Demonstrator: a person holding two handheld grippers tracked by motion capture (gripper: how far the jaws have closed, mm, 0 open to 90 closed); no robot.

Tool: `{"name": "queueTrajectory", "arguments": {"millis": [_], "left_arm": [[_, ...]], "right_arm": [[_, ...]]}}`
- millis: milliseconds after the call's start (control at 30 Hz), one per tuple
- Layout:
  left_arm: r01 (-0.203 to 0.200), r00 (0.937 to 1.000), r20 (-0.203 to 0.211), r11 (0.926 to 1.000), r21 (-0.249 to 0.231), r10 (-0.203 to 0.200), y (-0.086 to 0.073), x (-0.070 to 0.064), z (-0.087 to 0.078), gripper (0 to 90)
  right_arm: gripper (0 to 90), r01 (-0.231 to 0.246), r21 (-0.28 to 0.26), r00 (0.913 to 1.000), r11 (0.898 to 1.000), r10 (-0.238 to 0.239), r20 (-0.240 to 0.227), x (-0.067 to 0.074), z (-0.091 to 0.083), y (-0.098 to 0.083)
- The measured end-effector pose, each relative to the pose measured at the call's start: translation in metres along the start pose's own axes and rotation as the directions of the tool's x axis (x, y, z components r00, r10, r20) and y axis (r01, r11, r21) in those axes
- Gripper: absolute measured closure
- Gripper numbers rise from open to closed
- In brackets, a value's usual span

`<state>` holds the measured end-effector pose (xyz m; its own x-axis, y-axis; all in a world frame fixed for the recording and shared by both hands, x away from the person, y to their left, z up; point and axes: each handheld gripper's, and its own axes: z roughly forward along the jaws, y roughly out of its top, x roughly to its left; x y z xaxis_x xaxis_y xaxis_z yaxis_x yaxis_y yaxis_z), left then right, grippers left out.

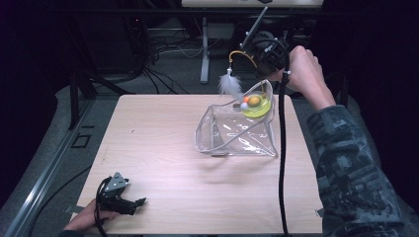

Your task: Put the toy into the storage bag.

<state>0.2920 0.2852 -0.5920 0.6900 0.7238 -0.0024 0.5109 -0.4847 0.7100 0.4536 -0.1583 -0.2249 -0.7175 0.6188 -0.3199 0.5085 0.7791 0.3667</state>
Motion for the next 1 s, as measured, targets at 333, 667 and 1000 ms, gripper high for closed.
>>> {"name": "queueTrajectory", "arguments": {"millis": [333,667,1000], "left_arm": [[0.000,1.0000,0.000,1.0000,0.000,0.000,0.000,0.000,0.000,0.0],[0.000,1.0000,0.000,1.0000,0.000,0.000,0.000,0.000,0.000,0.0],[0.000,1.0000,0.000,1.0000,0.000,0.000,0.000,0.000,0.000,0.0]], "right_arm": [[87.9,0.004,-0.006,0.9996,1.000,-0.004,-0.027,0.005,0.013,0.005],[87.8,-0.001,0.000,0.9991,1.000,0.001,-0.043,0.007,0.033,0.006],[87.8,-0.033,0.032,0.9977,0.999,0.035,-0.059,0.000,0.053,0.003]]}}
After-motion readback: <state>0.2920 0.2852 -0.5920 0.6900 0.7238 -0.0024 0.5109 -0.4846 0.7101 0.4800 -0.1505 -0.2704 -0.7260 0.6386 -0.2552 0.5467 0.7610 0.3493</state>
